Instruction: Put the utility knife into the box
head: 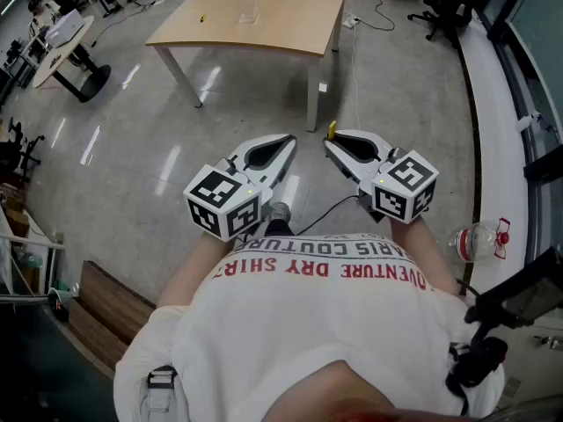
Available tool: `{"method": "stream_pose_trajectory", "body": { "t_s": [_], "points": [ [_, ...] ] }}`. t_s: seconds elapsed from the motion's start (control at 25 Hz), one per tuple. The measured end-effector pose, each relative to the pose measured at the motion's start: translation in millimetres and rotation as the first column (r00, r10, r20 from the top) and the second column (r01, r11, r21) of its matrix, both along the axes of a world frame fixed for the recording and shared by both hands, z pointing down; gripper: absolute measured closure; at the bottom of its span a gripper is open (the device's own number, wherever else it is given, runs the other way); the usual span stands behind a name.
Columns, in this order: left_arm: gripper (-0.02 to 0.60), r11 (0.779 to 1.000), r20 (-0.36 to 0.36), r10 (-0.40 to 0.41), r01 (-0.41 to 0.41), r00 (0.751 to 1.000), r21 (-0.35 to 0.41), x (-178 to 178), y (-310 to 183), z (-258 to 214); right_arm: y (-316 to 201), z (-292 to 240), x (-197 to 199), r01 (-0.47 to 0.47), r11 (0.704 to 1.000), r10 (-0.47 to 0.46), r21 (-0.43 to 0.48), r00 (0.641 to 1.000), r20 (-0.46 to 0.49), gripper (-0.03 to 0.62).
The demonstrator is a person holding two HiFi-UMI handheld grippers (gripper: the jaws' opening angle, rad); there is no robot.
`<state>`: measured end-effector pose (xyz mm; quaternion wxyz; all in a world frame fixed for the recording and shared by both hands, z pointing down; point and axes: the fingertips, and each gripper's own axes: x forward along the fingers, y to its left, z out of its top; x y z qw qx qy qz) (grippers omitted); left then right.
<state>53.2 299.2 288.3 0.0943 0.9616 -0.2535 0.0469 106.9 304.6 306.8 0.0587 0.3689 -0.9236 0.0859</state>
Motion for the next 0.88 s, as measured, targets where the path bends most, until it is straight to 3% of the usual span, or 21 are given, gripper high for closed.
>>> {"method": "stream_pose_trajectory", "body": {
  "t_s": [0.88],
  "points": [
    [0.580, 1.000, 0.008, 0.014, -0.014, 1.000, -0.003, 7, 8, 1, 9, -3, -3, 0.029, 1.000, -0.028, -0.013, 0.999, 0.029, 0.549]
  ]
}}
